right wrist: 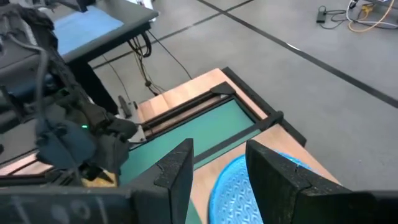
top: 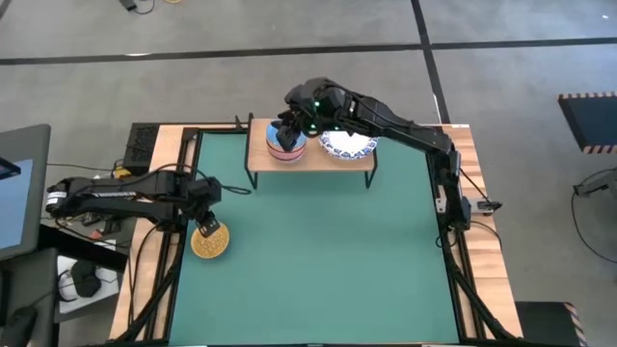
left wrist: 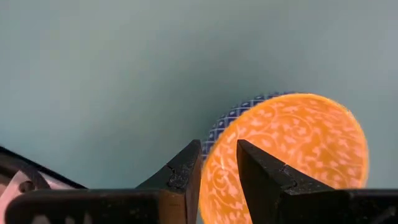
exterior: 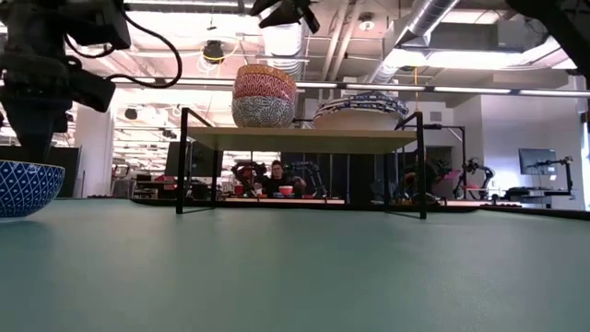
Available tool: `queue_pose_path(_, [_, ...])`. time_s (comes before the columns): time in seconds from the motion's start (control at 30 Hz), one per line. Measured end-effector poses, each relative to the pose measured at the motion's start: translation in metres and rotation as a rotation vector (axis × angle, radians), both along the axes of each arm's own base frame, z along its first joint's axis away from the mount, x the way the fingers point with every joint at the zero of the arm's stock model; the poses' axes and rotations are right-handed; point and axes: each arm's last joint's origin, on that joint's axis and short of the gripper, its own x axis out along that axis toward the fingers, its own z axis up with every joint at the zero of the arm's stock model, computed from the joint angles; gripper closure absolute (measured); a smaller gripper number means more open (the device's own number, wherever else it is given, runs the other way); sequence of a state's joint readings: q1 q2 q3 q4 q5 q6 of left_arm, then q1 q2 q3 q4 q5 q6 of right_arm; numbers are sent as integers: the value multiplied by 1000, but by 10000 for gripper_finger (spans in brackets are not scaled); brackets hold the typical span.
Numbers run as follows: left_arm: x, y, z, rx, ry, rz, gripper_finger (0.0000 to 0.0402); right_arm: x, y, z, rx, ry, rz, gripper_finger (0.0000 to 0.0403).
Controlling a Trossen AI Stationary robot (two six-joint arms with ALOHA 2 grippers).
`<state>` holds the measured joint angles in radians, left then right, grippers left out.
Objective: Place and stack bowls onto a shelf
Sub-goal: Stack the yellow patterned bowl on top of the light blue patterned bowl on the shelf
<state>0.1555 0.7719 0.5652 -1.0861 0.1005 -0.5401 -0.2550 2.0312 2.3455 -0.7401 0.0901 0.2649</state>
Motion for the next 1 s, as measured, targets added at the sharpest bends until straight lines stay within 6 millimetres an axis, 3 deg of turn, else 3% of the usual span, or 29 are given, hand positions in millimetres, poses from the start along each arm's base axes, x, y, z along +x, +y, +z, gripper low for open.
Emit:
queue_pose_path(0.33, [-1,0,-20,-11,7,20,318,4,20,-1,5,14,-6,231])
queue_pose_path(0.53, [-2,0,-21,-3,19,40,388,6,28,-2,49,1,-17,231])
queue_pose_path(0.7, [0,1,-18,13,2,70,398,7,42,-5,61,30,-28,231])
queue_pose_path(0.83, [7,3,3,48,-69,90,399,8,60,-8,100,50,-8,231])
queue_pose_path(1.0, [17,4,56,132,-243,101,400,6,81,-14,141,115,19,230])
